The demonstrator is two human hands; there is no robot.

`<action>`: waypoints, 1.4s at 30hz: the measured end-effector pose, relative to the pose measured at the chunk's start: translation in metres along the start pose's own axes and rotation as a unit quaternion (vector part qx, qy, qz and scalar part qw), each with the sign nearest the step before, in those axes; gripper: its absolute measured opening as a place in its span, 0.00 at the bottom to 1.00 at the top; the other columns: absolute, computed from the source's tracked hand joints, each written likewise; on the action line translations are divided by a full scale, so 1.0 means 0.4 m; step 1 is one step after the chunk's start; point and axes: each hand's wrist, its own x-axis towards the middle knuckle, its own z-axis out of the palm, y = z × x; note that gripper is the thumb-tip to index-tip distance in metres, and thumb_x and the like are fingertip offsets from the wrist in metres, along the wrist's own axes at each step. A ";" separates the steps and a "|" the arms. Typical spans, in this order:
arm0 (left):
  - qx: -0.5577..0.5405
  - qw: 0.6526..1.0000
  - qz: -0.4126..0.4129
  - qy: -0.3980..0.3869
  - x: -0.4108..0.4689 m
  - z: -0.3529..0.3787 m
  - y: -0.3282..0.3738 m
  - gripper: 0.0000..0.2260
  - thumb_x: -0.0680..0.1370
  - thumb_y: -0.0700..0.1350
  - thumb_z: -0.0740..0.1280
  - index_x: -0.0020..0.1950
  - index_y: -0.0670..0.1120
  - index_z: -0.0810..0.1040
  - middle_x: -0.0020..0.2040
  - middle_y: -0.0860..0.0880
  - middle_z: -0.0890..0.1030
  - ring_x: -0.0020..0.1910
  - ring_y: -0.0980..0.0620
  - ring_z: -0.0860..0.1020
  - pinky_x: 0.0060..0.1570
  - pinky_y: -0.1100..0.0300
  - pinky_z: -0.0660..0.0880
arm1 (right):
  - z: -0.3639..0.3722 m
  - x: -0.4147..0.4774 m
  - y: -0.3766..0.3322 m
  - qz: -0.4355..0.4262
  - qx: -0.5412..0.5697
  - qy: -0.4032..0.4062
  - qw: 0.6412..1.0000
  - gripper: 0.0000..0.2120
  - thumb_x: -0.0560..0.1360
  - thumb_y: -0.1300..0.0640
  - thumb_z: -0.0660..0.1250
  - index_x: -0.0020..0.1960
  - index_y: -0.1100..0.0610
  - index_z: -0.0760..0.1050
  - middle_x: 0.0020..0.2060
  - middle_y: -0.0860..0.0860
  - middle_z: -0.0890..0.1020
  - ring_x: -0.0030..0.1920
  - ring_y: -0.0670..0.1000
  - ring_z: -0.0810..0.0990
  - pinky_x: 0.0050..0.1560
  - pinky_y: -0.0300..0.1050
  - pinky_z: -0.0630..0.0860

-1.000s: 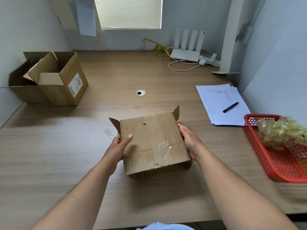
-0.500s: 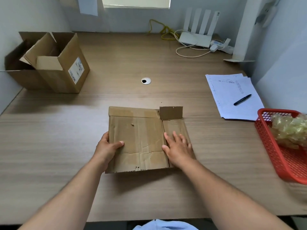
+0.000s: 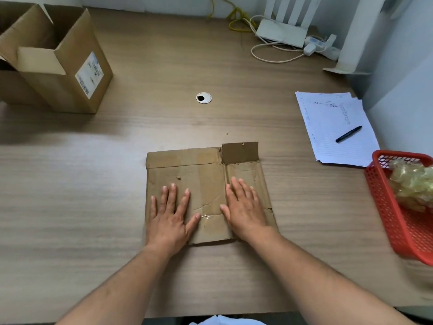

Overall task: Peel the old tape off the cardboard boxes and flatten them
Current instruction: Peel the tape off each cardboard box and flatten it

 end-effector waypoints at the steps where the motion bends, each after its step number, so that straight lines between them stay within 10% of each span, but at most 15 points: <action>1: 0.005 1.000 0.001 0.001 0.008 0.000 -0.002 0.35 0.68 0.70 0.28 0.71 0.57 0.29 0.72 0.50 0.25 0.70 0.50 0.24 0.66 0.49 0.22 | -0.005 0.018 -0.007 -0.013 0.012 0.004 1.000 0.33 0.80 0.41 0.50 0.78 0.54 0.44 0.77 0.51 0.41 0.77 0.50 0.38 0.73 0.49 0.35; 16: 0.059 0.998 0.008 0.023 0.042 0.018 -0.017 0.32 0.71 0.69 0.29 0.70 0.57 0.24 0.73 0.48 0.25 0.72 0.48 0.24 0.69 0.45 0.27 | 0.042 0.167 -0.041 -0.060 -0.058 0.017 0.996 0.36 0.73 0.34 0.32 0.74 0.55 0.31 0.74 0.50 0.32 0.73 0.49 0.28 0.71 0.53 0.28; 24: 0.048 0.998 0.002 -0.046 0.065 -0.019 -0.025 0.34 0.72 0.72 0.35 0.74 0.59 0.30 0.75 0.51 0.29 0.74 0.50 0.28 0.71 0.48 0.30 | -0.042 0.167 -0.014 -0.085 0.104 -0.034 0.990 0.33 0.79 0.41 0.54 0.78 0.54 0.48 0.78 0.50 0.46 0.77 0.49 0.41 0.74 0.48 0.38; 28: -0.018 0.999 -0.046 -0.022 0.066 -0.080 -0.014 0.45 0.71 0.75 0.54 0.79 0.52 0.44 0.79 0.50 0.49 0.77 0.49 0.48 0.74 0.51 0.49 | -0.062 0.079 0.053 0.035 0.126 0.114 0.985 0.26 0.76 0.44 0.62 0.70 0.54 0.64 0.64 0.54 0.68 0.65 0.54 0.65 0.64 0.46 0.65; 42: -0.097 0.941 -0.322 -0.048 -0.016 -0.099 0.011 0.60 0.51 0.80 0.65 0.75 0.51 0.52 0.65 0.40 0.67 0.66 0.41 0.65 0.62 0.50 0.65 | -0.029 -0.046 0.121 0.320 0.166 0.008 0.933 0.45 0.60 0.31 0.72 0.64 0.58 0.65 0.64 0.56 0.73 0.64 0.56 0.72 0.61 0.48 0.69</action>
